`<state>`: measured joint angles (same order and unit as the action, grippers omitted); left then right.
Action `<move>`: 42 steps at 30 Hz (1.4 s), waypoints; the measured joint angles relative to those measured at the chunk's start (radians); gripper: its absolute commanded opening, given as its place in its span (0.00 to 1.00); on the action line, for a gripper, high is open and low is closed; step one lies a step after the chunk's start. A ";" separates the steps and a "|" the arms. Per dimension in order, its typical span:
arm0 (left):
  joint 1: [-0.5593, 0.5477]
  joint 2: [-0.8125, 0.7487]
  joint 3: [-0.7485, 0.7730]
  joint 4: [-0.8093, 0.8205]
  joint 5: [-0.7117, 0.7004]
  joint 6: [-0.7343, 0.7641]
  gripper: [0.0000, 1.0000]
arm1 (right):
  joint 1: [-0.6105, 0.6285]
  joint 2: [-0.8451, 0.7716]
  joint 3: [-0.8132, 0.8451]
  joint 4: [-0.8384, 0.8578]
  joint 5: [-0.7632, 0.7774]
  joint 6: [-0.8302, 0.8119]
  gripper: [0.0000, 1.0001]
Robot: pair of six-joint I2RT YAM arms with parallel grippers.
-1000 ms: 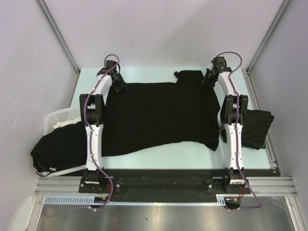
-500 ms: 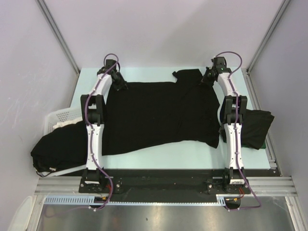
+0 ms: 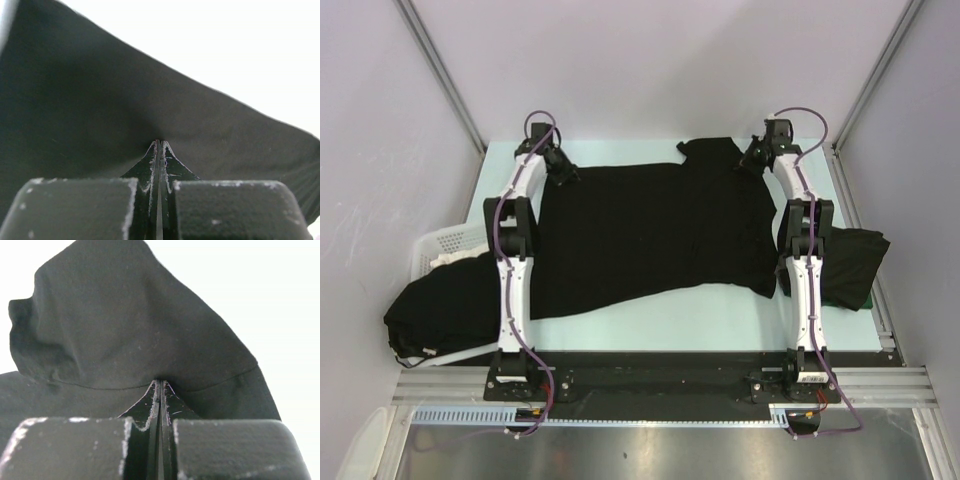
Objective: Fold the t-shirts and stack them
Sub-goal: Flatten out the tshirt
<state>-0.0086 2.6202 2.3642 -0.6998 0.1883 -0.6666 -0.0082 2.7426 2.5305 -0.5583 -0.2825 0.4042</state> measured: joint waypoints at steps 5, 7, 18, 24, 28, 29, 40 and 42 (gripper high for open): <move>0.035 0.014 0.008 0.052 0.003 -0.034 0.00 | -0.014 0.016 0.000 0.073 -0.014 0.045 0.00; 0.045 0.018 0.008 0.075 -0.001 -0.042 0.00 | -0.019 0.027 0.000 0.101 -0.023 0.065 0.00; 0.061 0.045 0.020 0.172 0.013 -0.074 0.00 | -0.029 0.066 0.000 0.257 -0.075 0.172 0.00; 0.055 0.009 -0.049 0.205 0.026 -0.035 0.04 | -0.021 0.053 -0.048 0.317 -0.074 0.149 0.00; 0.049 -0.055 -0.113 0.195 0.024 0.011 0.10 | -0.015 0.010 -0.100 0.330 -0.073 0.114 0.09; 0.047 -0.071 -0.121 0.191 0.024 0.022 0.11 | -0.013 -0.001 -0.102 0.330 -0.072 0.106 0.21; 0.034 -0.354 -0.252 0.165 0.006 0.111 0.20 | 0.001 -0.258 -0.177 0.180 -0.055 -0.029 0.25; 0.032 -0.416 -0.312 0.163 0.006 0.122 0.20 | 0.003 -0.328 -0.201 0.100 -0.040 -0.050 0.27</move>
<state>0.0238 2.2044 2.0521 -0.5365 0.1940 -0.5449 -0.0055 2.4142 2.3295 -0.4587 -0.3222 0.3542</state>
